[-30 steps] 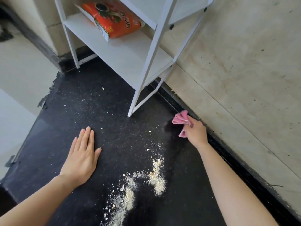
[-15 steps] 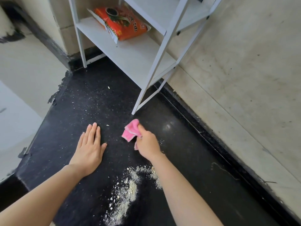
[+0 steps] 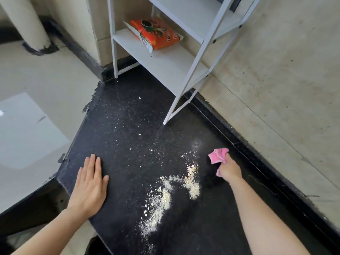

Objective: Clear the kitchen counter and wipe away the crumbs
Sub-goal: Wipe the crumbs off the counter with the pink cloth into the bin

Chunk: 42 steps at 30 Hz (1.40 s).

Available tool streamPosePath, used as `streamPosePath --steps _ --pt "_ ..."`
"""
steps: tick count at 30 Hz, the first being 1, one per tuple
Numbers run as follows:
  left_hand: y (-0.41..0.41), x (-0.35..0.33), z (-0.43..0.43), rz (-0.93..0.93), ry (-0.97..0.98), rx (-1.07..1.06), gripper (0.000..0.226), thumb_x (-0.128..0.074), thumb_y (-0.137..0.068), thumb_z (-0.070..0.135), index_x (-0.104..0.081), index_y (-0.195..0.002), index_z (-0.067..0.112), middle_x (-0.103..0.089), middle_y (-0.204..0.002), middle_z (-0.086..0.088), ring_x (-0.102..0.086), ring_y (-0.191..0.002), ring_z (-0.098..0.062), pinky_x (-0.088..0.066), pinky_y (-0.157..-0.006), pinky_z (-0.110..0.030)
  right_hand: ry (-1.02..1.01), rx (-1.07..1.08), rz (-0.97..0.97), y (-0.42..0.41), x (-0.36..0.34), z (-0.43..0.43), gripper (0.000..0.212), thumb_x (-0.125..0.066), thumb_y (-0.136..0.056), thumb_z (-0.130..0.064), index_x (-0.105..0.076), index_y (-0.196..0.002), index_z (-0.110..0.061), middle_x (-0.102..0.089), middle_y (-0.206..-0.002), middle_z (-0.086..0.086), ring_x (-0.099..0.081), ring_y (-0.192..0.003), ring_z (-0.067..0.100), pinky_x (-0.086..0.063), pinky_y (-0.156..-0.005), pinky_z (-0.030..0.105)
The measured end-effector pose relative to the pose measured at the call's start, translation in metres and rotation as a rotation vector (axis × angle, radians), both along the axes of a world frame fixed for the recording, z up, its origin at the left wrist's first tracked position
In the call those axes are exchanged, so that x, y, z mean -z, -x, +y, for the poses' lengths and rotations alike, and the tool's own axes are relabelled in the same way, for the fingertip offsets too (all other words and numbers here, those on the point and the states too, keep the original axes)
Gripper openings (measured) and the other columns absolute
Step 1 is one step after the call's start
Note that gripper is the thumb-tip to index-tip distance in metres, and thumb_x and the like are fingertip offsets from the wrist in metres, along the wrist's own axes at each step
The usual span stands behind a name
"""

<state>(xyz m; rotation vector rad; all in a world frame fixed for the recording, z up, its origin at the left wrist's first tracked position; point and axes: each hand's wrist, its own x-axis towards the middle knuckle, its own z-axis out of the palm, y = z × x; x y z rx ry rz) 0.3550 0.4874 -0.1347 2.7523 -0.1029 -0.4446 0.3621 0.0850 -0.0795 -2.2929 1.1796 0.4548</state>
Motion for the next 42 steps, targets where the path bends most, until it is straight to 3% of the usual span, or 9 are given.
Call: streamPosePath --steps 3,11,14,21,26,29,32,38,42 --pt "0.002 0.002 0.001 0.034 -0.003 -0.007 0.067 -0.011 -0.095 0.043 0.009 -0.148 0.008 0.016 -0.157 -0.008 0.019 -0.142 -0.018 0.008 -0.116 -0.035 0.159 -0.222 -0.001 -0.001 0.014 0.045 0.067 -0.038 -0.089 -0.003 -0.023 -0.147 -0.034 -0.055 -0.122 0.016 -0.056 -0.110 0.036 -0.044 -0.084 0.037" --pt "0.001 -0.002 -0.002 0.102 -0.025 -0.003 0.062 -0.013 -0.099 0.037 0.014 -0.147 0.008 0.021 -0.156 -0.009 0.021 -0.143 -0.022 0.008 -0.117 -0.036 -0.238 -0.639 -0.065 -0.010 0.013 0.149 0.062 -0.038 -0.093 -0.008 -0.035 -0.139 -0.049 -0.065 -0.094 0.001 -0.064 -0.071 0.009 -0.052 -0.062 0.027" --pt "0.000 -0.004 -0.004 0.127 -0.041 0.000 0.062 -0.013 -0.099 0.037 0.015 -0.147 0.007 0.022 -0.155 -0.009 0.021 -0.143 -0.022 0.007 -0.117 -0.037 -0.360 -0.589 -0.191 -0.007 0.002 0.145 0.057 -0.039 -0.094 -0.013 -0.038 -0.133 -0.054 -0.069 -0.084 -0.008 -0.060 -0.053 -0.003 -0.047 -0.048 0.016" --pt "0.000 -0.005 -0.004 0.142 -0.048 0.001 0.062 -0.013 -0.099 0.035 0.015 -0.146 0.006 0.023 -0.155 -0.011 0.021 -0.143 -0.025 0.006 -0.118 -0.038 -0.158 -0.242 -0.170 0.029 -0.018 0.038 0.053 -0.041 -0.079 -0.004 -0.060 -0.103 -0.047 -0.066 -0.055 -0.005 -0.063 -0.056 0.004 -0.037 -0.058 0.020" --pt "-0.002 -0.002 -0.003 0.147 -0.062 0.005 0.062 -0.012 -0.099 0.035 0.016 -0.146 0.007 0.024 -0.155 -0.010 0.022 -0.143 -0.024 0.008 -0.116 -0.038 -0.067 -0.053 -0.021 0.067 -0.002 0.024 0.063 -0.032 -0.079 0.000 -0.052 -0.125 -0.038 -0.063 -0.069 0.007 -0.058 -0.065 0.020 -0.041 -0.058 0.026" --pt "-0.001 -0.001 -0.005 0.139 -0.065 0.003 0.062 -0.013 -0.100 0.034 0.015 -0.147 0.006 0.023 -0.155 -0.011 0.021 -0.143 -0.025 0.007 -0.117 -0.038 -0.040 -0.167 -0.068 0.074 0.014 0.066 0.069 -0.034 -0.082 -0.004 -0.036 -0.139 -0.044 -0.066 -0.091 0.015 -0.060 -0.092 0.032 -0.050 -0.077 0.035" --pt "0.000 -0.001 -0.005 0.138 -0.068 0.004 0.061 -0.012 -0.100 0.033 0.015 -0.147 0.005 0.023 -0.155 -0.011 0.021 -0.143 -0.025 0.008 -0.116 -0.038 -0.101 -0.287 -0.112 0.073 0.023 0.110 0.065 -0.038 -0.088 -0.010 -0.031 -0.142 -0.044 -0.066 -0.095 0.016 -0.062 -0.092 0.032 -0.052 -0.081 0.041" --pt "-0.003 -0.006 -0.009 0.182 -0.042 0.033 0.063 -0.018 -0.100 0.033 0.014 -0.147 0.004 0.023 -0.155 -0.012 0.020 -0.143 -0.028 0.003 -0.118 -0.041 -0.418 -0.252 -0.218 0.068 0.001 0.153 0.054 -0.037 -0.093 -0.008 -0.051 -0.132 -0.043 -0.066 -0.094 -0.012 -0.064 -0.061 -0.003 -0.046 -0.053 0.006" --pt "-0.009 -0.017 0.002 0.210 -0.001 0.079 0.061 -0.020 -0.101 0.032 0.007 -0.148 0.003 0.015 -0.157 -0.013 0.013 -0.145 -0.029 -0.002 -0.119 -0.041 -0.415 -0.136 -0.376 0.067 -0.027 0.166 0.047 -0.042 -0.094 -0.011 -0.057 -0.118 -0.049 -0.065 -0.085 -0.021 -0.062 -0.058 -0.003 -0.043 -0.051 0.008"
